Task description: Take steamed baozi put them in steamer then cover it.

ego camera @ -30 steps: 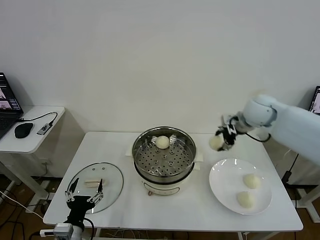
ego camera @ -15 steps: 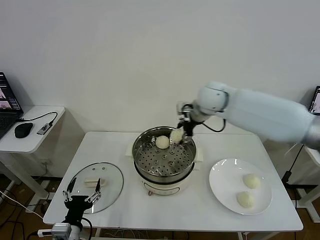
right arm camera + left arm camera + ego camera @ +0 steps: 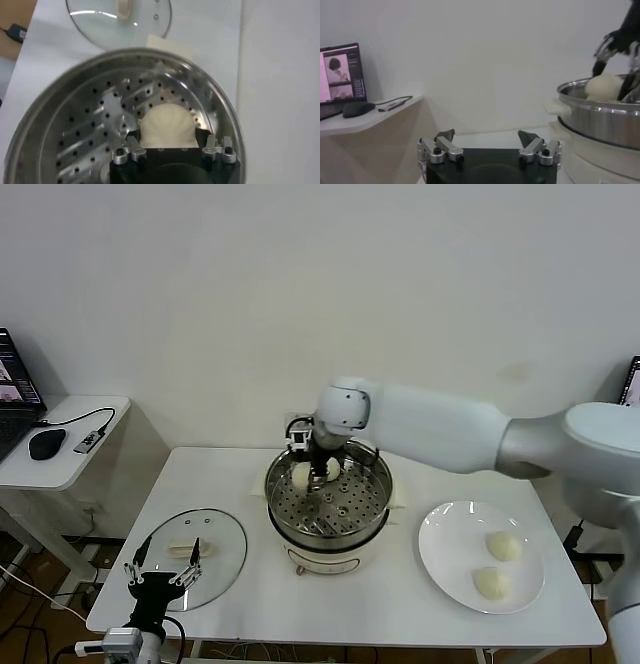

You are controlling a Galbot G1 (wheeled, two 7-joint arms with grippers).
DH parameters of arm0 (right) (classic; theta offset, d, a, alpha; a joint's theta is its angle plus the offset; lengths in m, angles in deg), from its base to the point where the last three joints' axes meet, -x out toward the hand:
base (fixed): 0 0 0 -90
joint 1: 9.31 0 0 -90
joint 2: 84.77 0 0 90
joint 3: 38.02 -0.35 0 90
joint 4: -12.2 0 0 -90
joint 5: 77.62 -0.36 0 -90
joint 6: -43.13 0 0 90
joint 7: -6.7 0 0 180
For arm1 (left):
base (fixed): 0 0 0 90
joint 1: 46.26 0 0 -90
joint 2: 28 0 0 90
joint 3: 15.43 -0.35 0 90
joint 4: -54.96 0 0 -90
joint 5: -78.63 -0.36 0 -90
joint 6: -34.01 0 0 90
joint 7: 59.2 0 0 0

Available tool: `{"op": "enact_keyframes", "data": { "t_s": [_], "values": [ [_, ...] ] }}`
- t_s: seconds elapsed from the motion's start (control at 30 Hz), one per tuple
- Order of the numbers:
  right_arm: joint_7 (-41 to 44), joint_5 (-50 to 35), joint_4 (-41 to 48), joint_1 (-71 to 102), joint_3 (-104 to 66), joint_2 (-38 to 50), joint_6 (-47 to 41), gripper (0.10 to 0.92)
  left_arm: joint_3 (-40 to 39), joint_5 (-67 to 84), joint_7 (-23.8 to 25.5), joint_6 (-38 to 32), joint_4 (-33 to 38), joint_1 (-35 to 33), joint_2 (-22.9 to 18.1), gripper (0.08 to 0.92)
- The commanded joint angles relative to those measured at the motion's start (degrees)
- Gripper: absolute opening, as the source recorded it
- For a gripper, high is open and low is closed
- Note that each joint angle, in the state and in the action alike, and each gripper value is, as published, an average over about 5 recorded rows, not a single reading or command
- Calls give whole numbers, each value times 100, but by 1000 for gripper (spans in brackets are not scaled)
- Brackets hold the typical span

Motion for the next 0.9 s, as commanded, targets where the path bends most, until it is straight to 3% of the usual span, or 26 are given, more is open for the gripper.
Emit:
{"op": "enact_keyframes", "data": {
  "t_s": [0.03,0.23,0.47,0.9],
  "values": [
    [-88,41,572,275,4,-565,-70,662,14,1,3,-6,6,-1,9,823],
    [-71,208,723,444,-59,-629,-31,677,19,2,4,-13,-5,4,21,823],
    [220,394,483,260,-49,-352,-28,811,-3,-1,4,-9,-10,18,12,823],
    [1174,228,-2030,-1740,427,2003,323,823,-15,2,6,4,-68,53,43,823]
  ]
}}
